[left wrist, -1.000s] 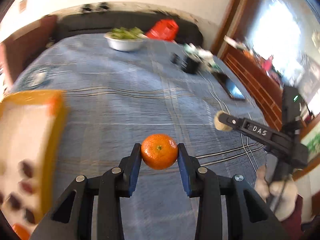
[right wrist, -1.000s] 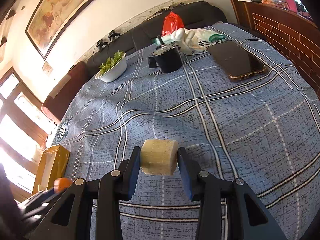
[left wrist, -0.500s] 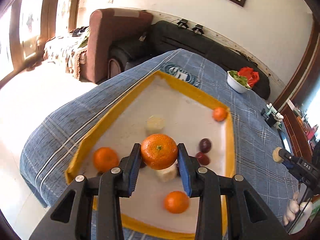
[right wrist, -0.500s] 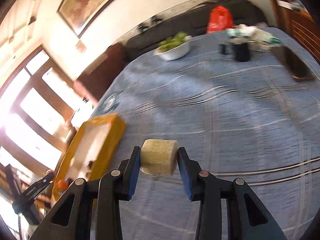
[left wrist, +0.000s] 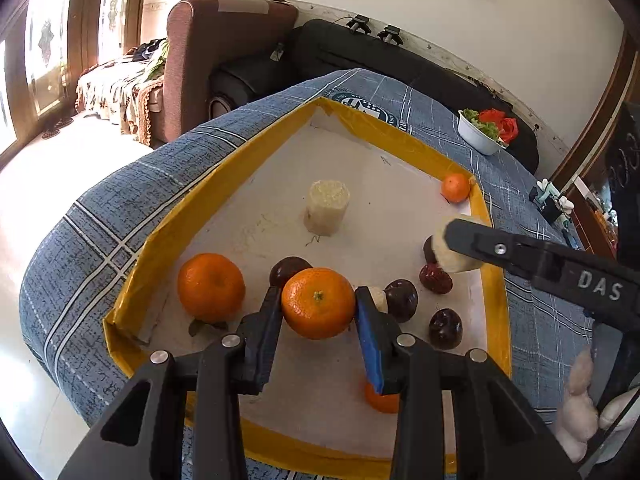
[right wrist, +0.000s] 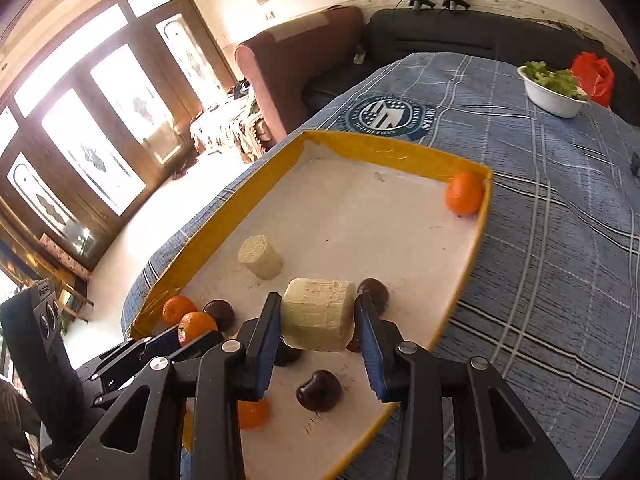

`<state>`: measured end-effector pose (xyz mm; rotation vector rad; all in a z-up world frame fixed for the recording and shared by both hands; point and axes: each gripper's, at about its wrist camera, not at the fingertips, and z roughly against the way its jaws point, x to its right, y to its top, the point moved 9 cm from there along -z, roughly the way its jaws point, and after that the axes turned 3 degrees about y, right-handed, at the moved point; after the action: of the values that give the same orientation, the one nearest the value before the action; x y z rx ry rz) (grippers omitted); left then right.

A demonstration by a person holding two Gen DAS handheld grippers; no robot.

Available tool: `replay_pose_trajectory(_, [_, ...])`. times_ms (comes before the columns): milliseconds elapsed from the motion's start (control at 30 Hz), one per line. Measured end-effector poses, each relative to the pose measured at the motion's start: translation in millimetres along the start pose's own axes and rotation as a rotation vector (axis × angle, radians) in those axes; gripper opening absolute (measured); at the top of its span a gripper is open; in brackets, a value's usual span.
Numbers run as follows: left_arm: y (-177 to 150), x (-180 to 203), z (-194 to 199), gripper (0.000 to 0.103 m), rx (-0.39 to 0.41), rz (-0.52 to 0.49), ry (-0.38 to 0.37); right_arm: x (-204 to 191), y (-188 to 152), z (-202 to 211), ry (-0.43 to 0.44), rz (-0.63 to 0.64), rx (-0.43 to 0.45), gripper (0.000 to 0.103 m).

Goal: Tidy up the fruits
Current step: 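Carry the orange and yam block into the tray and open both grippers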

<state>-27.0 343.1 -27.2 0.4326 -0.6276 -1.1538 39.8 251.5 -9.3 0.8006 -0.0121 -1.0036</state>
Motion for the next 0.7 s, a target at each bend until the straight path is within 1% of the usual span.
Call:
replay_pose_trajectory(33, [0.8,-1.6,0.4,0.036,0.006,0.005,-0.007,-3.5,0.1,-9.3,-0.010,0.013,-0.015,0.041])
replay_pose_trajectory(100, [3.4,-4.1,3.7,0.045,0.021,0.012,-0.016,-9.0,-1.4,-24.7,-0.021,0.027,-0.043,0.041])
replay_pose_trajectory(133, [4.3,-4.5,6.1,0.047,0.027,0.015,-0.023,-12.5,-1.0,-31.5,-0.023,0.029,-0.052,0.041])
replay_pose_trajectory(200, [7.3,-5.8,12.0,0.062,0.045,0.020,-0.029,-13.9,-1.4,-40.9,-0.029,0.034,-0.065,0.042])
replay_pose_trajectory(267, [9.3,-6.5,16.8,0.071,0.060,0.027,-0.040,-14.0,-0.9,-48.5,-0.028,0.028,-0.079,0.043])
replay_pose_trajectory(300, [10.4,-6.7,18.5,0.073,0.066,0.029,-0.040,-13.5,-0.7,-50.5,-0.020,0.014,-0.086,0.044])
replay_pose_trajectory(367, [12.0,-7.0,22.5,0.074,0.080,0.023,-0.022,-12.6,-0.1,-48.9,0.010,-0.001,-0.083,0.044])
replay_pose_trajectory(433, [12.6,-6.0,25.2,0.074,0.086,0.020,-0.013,-11.6,3.5,-39.6,-0.001,0.004,-0.059,0.048])
replay_pose_trajectory(500, [12.7,-3.6,28.0,0.074,0.091,0.018,-0.009,-9.2,7.2,-24.3,-0.006,0.006,-0.024,0.049])
replay_pose_trajectory(633, [11.5,12.4,40.4,0.075,0.121,-0.027,0.019,-1.3,4.2,19.2,-0.037,0.000,0.054,0.053])
replay_pose_trajectory(700, [10.8,23.6,48.6,0.079,0.146,-0.059,0.046,7.1,-2.7,44.1,-0.071,-0.003,0.102,0.056])
